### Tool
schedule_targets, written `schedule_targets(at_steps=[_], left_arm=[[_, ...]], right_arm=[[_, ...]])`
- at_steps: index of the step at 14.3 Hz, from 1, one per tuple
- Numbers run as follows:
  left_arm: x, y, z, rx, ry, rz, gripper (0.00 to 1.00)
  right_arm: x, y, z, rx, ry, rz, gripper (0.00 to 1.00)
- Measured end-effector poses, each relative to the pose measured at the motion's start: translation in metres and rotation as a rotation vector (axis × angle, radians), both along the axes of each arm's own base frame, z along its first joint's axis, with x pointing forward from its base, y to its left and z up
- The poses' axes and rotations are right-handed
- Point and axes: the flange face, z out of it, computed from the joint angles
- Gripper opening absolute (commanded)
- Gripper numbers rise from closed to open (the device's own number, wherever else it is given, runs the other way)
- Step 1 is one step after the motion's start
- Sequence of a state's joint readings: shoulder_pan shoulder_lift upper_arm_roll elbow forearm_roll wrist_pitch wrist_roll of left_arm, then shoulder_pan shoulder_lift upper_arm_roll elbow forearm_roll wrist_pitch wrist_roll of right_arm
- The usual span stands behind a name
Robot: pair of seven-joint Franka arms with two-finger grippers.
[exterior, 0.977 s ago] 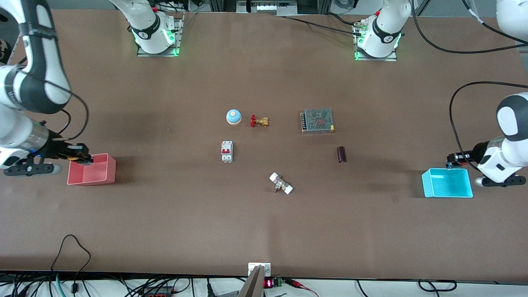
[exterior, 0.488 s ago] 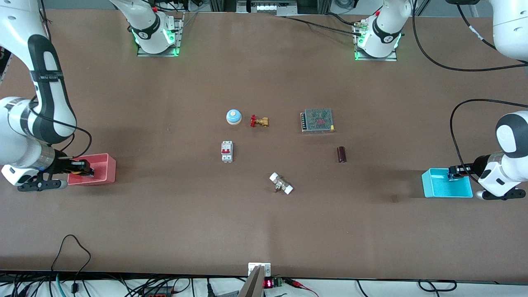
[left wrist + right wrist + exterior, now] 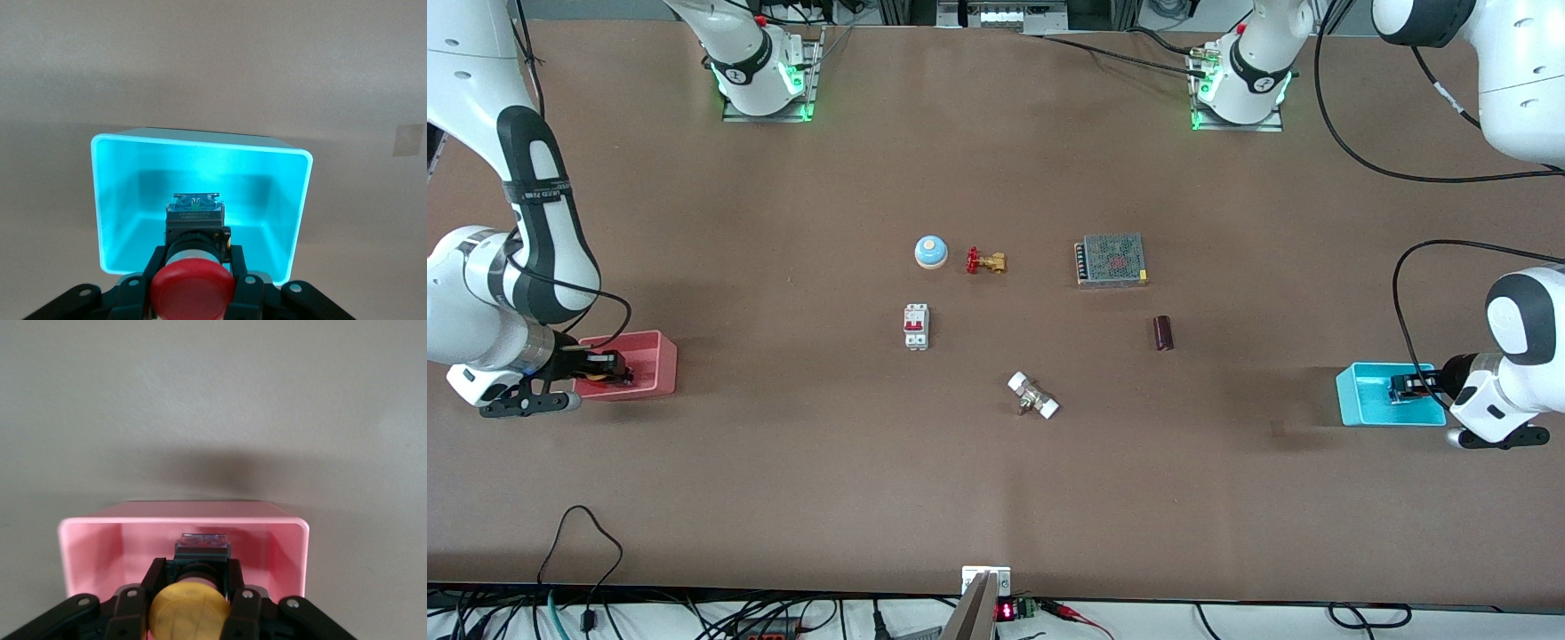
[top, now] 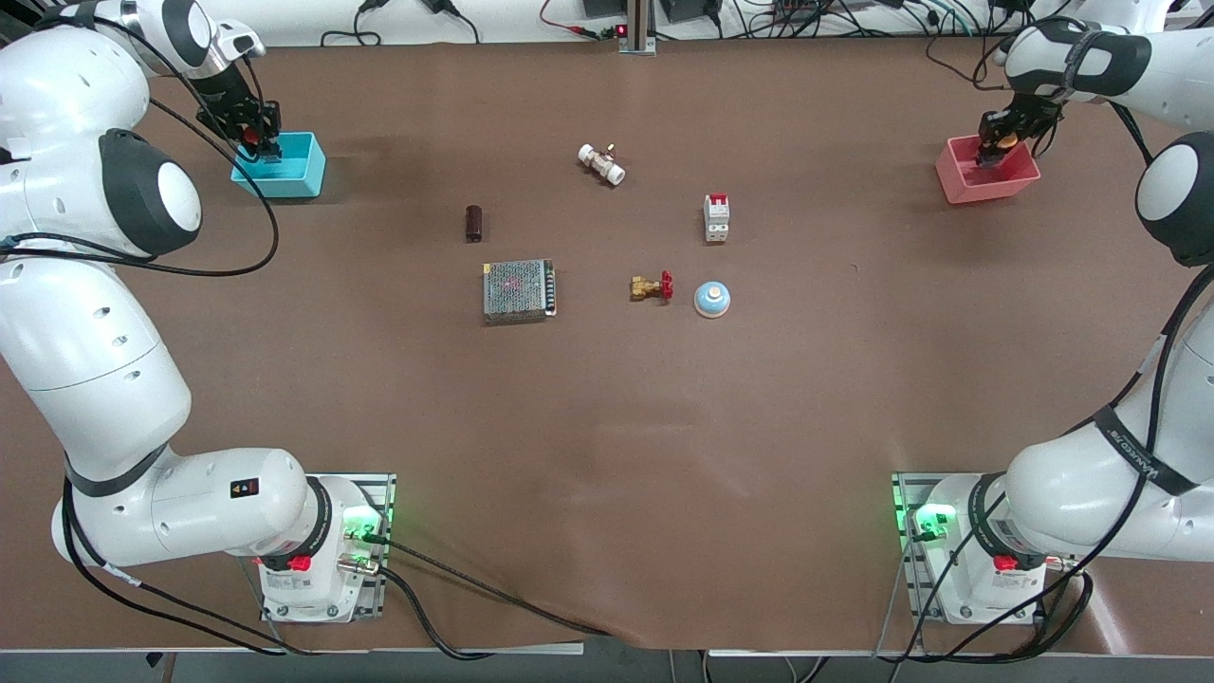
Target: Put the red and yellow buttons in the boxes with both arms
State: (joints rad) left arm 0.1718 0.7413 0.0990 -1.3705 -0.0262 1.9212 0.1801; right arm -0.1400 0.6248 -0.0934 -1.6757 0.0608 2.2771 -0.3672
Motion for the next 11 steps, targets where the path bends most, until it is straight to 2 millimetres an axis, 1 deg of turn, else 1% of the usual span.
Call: schedule_targets(at_steps=[3, 4, 5, 6, 7, 8, 9, 10, 11], left_arm=[[0.0, 0.0, -0.019, -0.003, 0.019, -0.005, 0.0], [0.0, 0.0, -0.026, -0.004, 0.023, -0.009, 0.0], [-0.001, 0.0, -0.034, -0.007, 0.03, -0.019, 0.0], [-0.001, 0.0, -0.04, -0.009, 0.032, -0.027, 0.0], [0.0, 0.001, -0.046, -0.008, 0.028, -0.032, 0.0], [0.0, 0.002, -0.05, -0.007, 0.023, -0.037, 0.02], [0.0, 0.004, -0.053, -0.007, 0.019, -0.042, 0.1], [0.001, 0.005, -0.055, -0.006, 0.012, -0.05, 0.24], [0.002, 0.007, -0.056, -0.006, 0.002, -0.065, 0.58]], right_arm=[[-0.001, -0.001, -0.012, 0.001, 0.01, -0.002, 0.18], [-0.001, 0.0, -0.013, 0.002, 0.011, 0.0, 0.21], [-0.001, 0.001, -0.013, 0.003, 0.011, 0.001, 0.25], [0.0, 0.003, -0.013, 0.005, 0.011, 0.004, 0.35], [0.0, 0.005, -0.013, 0.006, 0.011, 0.006, 0.43], [0.0, 0.006, -0.013, 0.008, 0.011, 0.007, 0.44], [0.0, 0.006, -0.014, 0.008, 0.012, 0.008, 0.49], [0.0, 0.006, -0.014, 0.008, 0.012, 0.008, 0.49], [0.0, 0.006, -0.015, 0.009, 0.013, 0.007, 0.59]])
